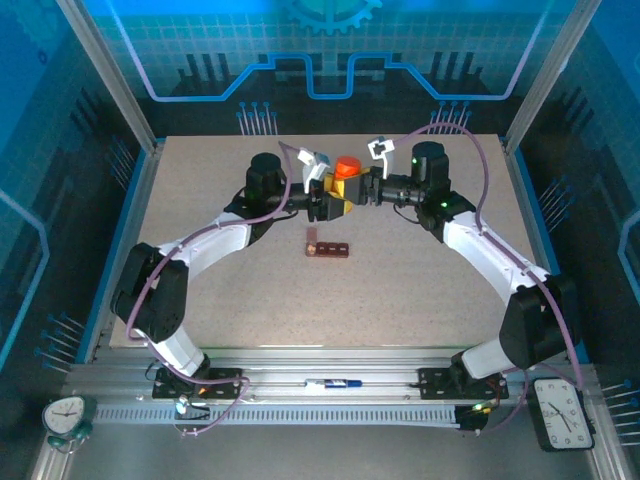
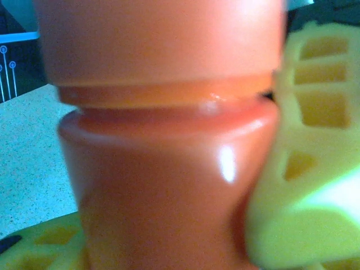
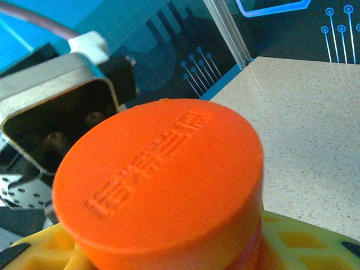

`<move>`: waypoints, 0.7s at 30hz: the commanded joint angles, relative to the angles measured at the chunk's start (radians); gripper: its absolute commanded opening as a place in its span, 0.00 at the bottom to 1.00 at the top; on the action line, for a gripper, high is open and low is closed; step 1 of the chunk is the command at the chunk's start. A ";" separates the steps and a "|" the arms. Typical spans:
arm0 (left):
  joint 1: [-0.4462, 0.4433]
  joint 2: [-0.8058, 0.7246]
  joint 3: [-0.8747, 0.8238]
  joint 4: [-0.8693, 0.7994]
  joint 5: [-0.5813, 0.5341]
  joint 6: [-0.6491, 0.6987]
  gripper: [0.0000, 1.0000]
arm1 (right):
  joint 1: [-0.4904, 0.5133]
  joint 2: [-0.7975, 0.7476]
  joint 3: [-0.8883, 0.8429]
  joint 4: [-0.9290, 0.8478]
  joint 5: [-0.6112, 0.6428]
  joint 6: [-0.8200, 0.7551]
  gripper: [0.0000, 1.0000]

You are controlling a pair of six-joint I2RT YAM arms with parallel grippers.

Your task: Sort the pills into containers

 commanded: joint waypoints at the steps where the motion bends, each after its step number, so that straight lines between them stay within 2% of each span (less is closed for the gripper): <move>1: -0.019 -0.057 -0.048 0.060 0.001 0.053 0.93 | -0.013 -0.021 -0.012 0.101 0.048 0.084 0.33; 2: -0.018 -0.064 -0.061 0.067 -0.007 0.055 0.99 | -0.016 -0.022 -0.014 0.102 0.051 0.087 0.33; 9: -0.014 -0.096 -0.112 0.089 -0.037 0.042 0.99 | -0.029 -0.030 0.004 0.065 0.065 0.086 0.33; 13: -0.008 -0.107 -0.115 0.082 -0.047 -0.016 0.99 | -0.037 -0.051 0.024 0.010 0.074 0.062 0.33; 16: -0.008 -0.131 -0.115 0.027 -0.127 -0.042 0.99 | -0.048 -0.072 0.037 -0.029 0.073 0.050 0.33; 21: -0.008 -0.201 -0.120 -0.079 -0.333 -0.044 0.99 | -0.074 -0.106 0.079 -0.122 0.062 0.026 0.33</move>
